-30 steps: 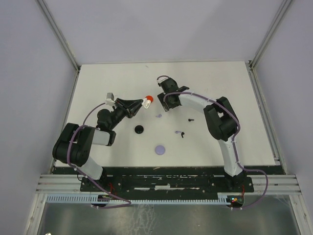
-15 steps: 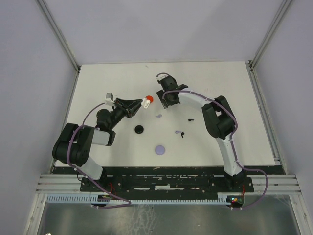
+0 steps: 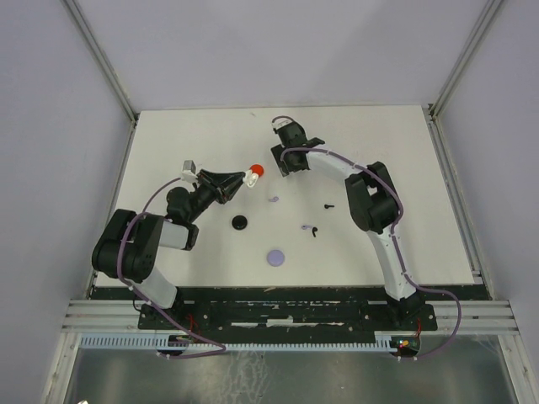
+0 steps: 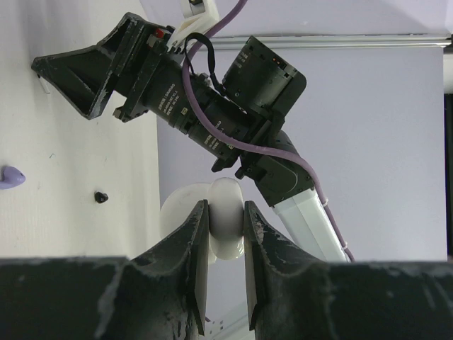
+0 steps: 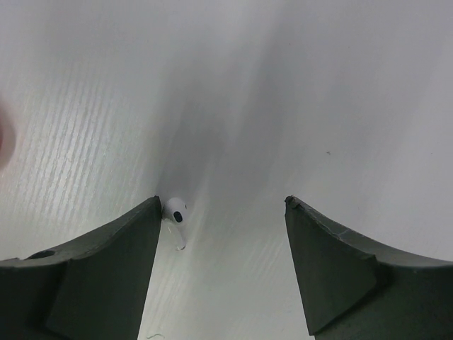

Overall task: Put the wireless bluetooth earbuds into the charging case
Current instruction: Pick up the earbud from the center of the board.

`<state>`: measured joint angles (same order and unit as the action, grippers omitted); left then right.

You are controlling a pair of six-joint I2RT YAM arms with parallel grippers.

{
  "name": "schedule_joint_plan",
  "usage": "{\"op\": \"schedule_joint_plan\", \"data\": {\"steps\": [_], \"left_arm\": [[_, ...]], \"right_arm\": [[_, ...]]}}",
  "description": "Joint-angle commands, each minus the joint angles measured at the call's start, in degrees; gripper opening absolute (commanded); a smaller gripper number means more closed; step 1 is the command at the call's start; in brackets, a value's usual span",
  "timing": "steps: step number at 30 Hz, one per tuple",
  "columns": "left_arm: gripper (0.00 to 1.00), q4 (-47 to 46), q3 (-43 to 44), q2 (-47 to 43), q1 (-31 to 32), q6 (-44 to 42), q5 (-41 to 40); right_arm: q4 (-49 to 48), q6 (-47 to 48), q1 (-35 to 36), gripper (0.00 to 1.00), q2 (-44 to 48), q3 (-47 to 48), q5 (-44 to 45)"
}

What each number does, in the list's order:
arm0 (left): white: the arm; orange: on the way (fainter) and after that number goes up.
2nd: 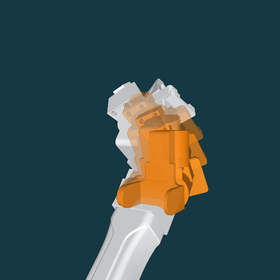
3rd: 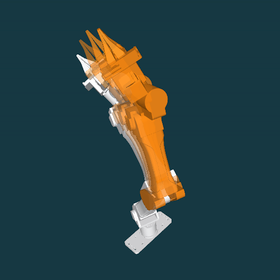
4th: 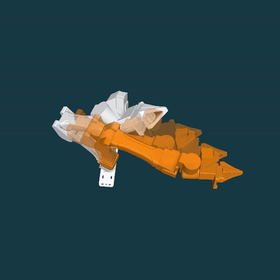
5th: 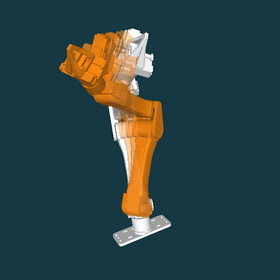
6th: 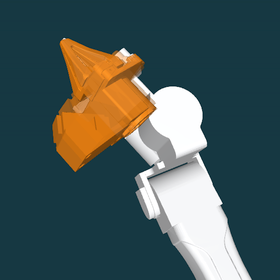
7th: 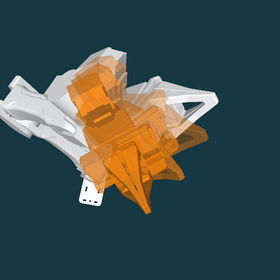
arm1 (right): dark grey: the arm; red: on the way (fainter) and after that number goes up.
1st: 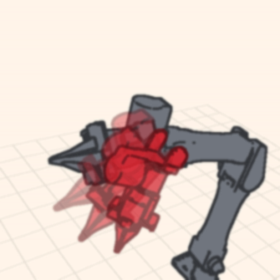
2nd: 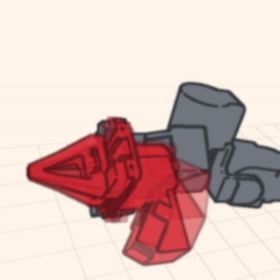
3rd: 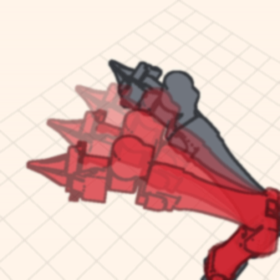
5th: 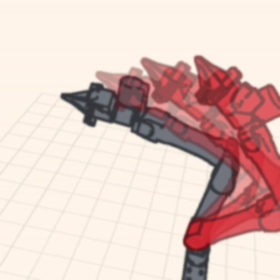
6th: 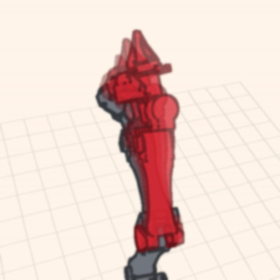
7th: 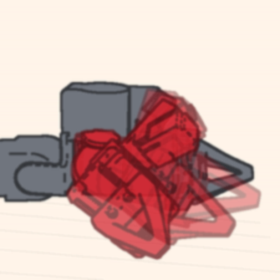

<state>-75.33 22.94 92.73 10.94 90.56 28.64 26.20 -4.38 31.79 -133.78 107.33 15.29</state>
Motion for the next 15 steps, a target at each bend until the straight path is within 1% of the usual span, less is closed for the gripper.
{"op": "schedule_joint_plan", "data": {"steps": [1,6,9,15], "left_arm": [[0.03,-2.9,1.6,0.8,-0.5,1.9,0.6],[0.03,-2.9,1.7,1.1,-0.5,1.7,0.5],[0.03,-2.9,1.6,1.1,-0.5,1.7,0.5],[0.03,-3.0,1.3,1.0,-0.5,1.6,0.5]], "right_arm": [[0.7,0.3,-1.3,0.79,-1.6,3.6,0.3],[0.8,0.1,-2.3,0.79,-1.5,3.7,-0.5],[0.3,0.2,-2.4,0.78,-0.7,2.8,-2.4],[0.7,-0.1,-2.4,0.73,-0.1,2.8,-6.9]]}}
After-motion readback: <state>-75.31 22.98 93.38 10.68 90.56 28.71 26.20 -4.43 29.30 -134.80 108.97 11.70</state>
